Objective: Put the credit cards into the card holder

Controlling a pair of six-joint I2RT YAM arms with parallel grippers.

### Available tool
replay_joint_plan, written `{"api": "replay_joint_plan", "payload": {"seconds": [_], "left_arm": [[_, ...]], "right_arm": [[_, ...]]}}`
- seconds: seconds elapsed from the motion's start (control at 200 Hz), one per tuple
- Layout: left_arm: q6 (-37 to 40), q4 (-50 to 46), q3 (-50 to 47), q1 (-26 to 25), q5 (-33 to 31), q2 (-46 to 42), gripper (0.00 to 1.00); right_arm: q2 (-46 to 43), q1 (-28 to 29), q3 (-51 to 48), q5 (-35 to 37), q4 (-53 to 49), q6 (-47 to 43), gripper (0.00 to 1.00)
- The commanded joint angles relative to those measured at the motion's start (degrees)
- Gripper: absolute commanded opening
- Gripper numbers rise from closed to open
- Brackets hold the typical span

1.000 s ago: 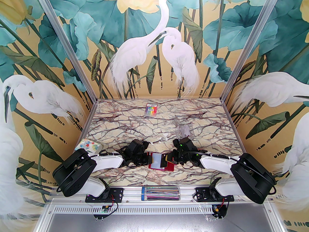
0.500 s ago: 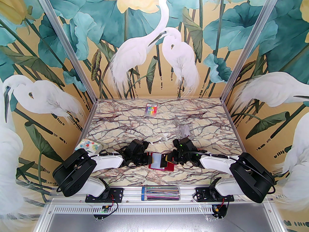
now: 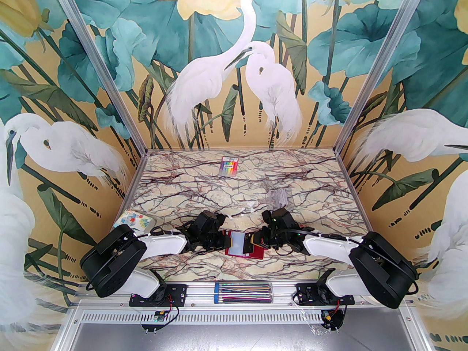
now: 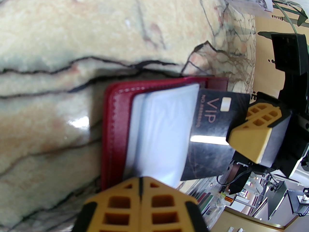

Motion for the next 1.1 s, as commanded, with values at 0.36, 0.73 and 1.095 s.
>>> {"api": "replay_joint_plan", "payload": {"seconds": [0.36, 0.73, 1.095], "left_arm": [[0.8, -3.4, -0.2, -0.5, -2.3, 2.0, 0.0], [0.8, -3.6, -0.1, -0.4, -2.5, 1.7, 0.0], [0.8, -4.2, 0.2, -0.4, -2.6, 1.6, 0.0]], "right_arm": [[1.5, 0.4, -1.5, 0.5, 1.0, -0.7, 0.0], [1.9, 0.4, -1.5, 0.2, 1.5, -0.7, 0.0], [2.1, 0.4, -1.5, -0.1, 1.6, -0.3, 0.0]]}}
